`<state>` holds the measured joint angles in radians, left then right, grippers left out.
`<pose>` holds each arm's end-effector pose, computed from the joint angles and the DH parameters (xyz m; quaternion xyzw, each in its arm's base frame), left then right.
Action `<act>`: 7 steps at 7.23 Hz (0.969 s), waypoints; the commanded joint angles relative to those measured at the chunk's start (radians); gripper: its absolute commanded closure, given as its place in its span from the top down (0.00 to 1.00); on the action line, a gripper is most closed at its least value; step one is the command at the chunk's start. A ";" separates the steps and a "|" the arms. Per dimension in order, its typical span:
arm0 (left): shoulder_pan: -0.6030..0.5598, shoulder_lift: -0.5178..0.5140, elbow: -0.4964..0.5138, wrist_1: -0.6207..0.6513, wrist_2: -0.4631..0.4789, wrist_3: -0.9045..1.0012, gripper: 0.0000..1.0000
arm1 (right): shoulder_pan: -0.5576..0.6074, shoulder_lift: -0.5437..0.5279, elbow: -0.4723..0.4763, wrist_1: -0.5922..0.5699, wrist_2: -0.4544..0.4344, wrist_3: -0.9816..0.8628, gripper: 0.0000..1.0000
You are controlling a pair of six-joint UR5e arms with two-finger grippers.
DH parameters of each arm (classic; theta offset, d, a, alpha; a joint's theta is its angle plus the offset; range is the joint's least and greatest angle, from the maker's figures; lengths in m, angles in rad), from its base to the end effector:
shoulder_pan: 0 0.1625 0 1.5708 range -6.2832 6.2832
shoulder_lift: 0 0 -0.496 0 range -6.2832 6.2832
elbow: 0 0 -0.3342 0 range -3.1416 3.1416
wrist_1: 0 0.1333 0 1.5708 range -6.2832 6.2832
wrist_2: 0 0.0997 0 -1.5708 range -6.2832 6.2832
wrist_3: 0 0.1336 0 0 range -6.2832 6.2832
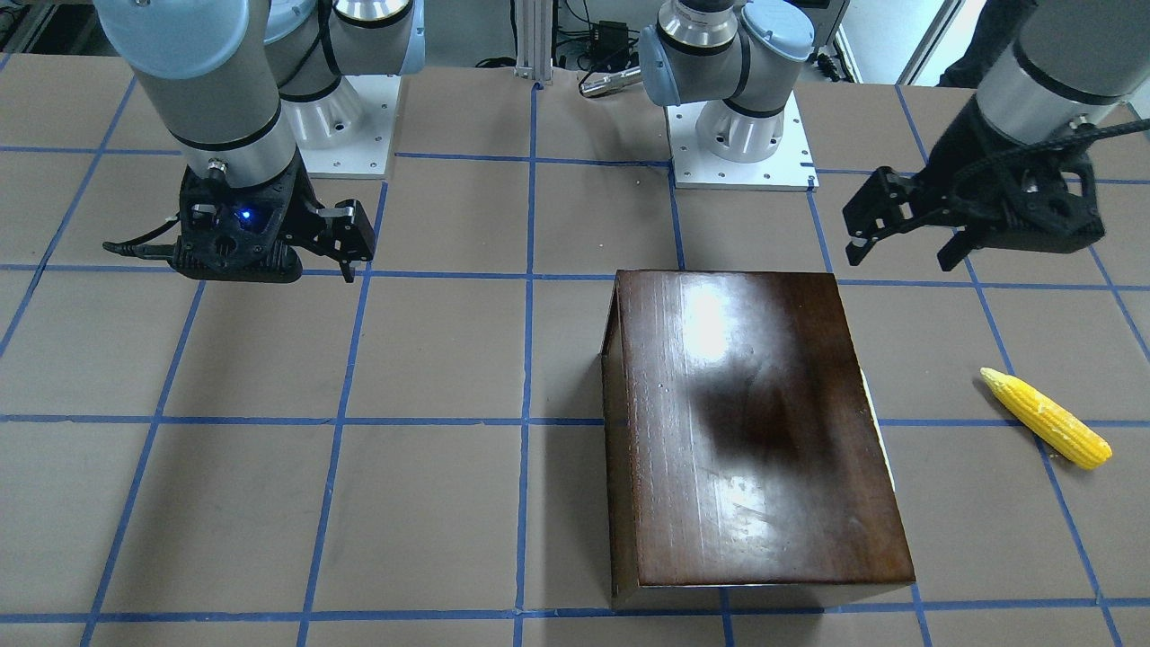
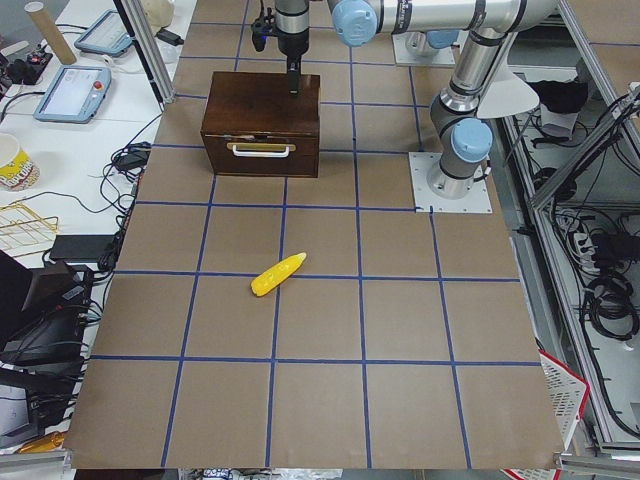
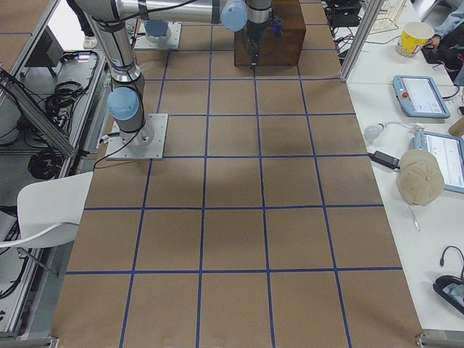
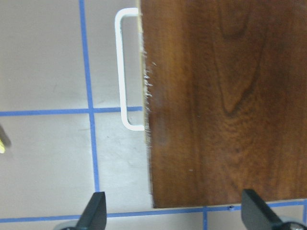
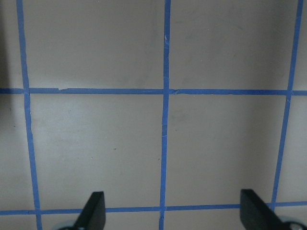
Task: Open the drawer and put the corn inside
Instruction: 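Move the left gripper down beside the cabinet toward the white drawer handle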
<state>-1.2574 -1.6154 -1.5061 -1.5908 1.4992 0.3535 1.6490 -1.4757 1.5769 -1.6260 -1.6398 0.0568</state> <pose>0.0047 -0.4778 0.5315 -0.0200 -0.9992 0.0118 0.0338 0.1607 -0.4619 0.4848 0.0115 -0.9991 -0.0206 0.0360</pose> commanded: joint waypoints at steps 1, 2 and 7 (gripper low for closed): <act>0.105 -0.055 0.004 0.005 -0.051 0.137 1.00 | 0.000 0.000 0.000 0.000 0.000 0.000 1.00; 0.152 -0.089 0.004 0.009 -0.095 0.194 1.00 | 0.000 0.000 0.000 0.000 0.000 0.000 1.00; 0.184 -0.242 -0.025 0.087 -0.222 0.323 1.00 | 0.000 0.000 0.000 0.000 0.000 0.000 1.00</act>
<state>-1.0735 -1.8327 -1.5190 -1.5090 1.3442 0.6708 1.6490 -1.4757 1.5769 -1.6260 -1.6398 0.0567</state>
